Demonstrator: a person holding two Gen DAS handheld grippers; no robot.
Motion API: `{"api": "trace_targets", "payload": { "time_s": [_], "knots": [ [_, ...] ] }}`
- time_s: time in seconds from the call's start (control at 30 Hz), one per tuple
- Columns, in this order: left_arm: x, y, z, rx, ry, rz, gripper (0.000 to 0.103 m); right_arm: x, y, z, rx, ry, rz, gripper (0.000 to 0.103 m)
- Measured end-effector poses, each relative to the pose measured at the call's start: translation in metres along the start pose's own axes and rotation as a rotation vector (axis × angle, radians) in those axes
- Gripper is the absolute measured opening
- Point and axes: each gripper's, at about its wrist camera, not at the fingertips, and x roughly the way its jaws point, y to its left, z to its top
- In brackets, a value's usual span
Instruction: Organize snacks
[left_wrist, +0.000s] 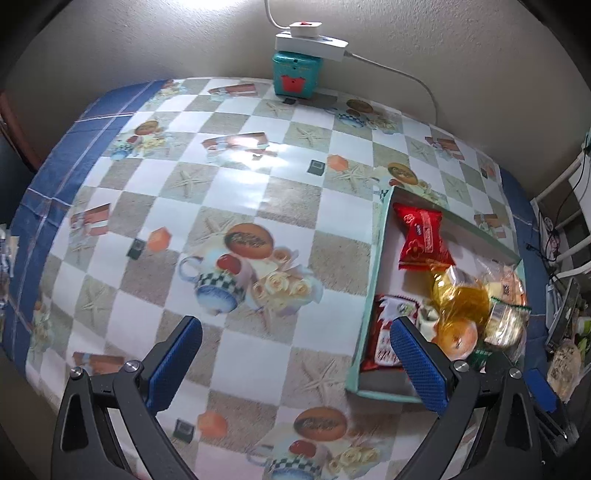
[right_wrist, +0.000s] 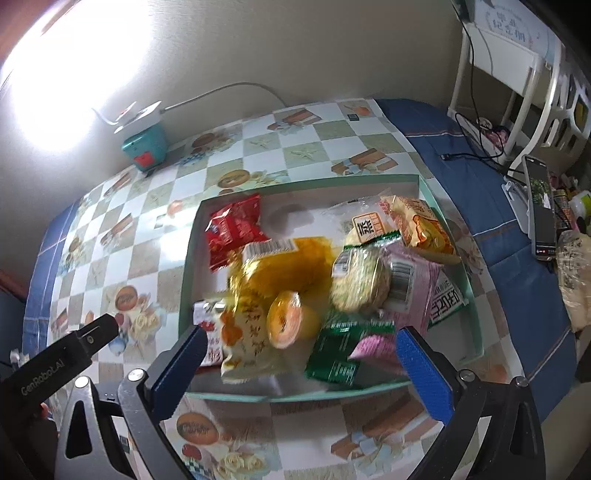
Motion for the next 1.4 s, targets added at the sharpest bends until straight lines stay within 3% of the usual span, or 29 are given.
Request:
{"api": "trace_targets", "payload": {
  "time_s": [0.2,0.53,0.9,1.4],
  "knots": [
    [-0.014,0.011,-0.022,-0.001,0.011,0.003,0.102,-0.012,0.003,-0.020,-0.025,-0.014,-0.010,0.103],
    [-0.029,0.030,-0.056,0.045,-0.041,0.101,0.102,-0.023,0.003,-0.042,-0.044,-0.014,-0.007,0.103],
    [-0.039,0.033,-0.068,0.067,-0.073,0.134,0.102,-0.032,0.008,-0.059,-0.077,-0.021,-0.005,0.103],
    [-0.035,0.036,-0.067,0.058,-0.048,0.132,0.101,-0.031,0.011,-0.058,-0.090,-0.020,-0.011,0.103]
  ]
}}
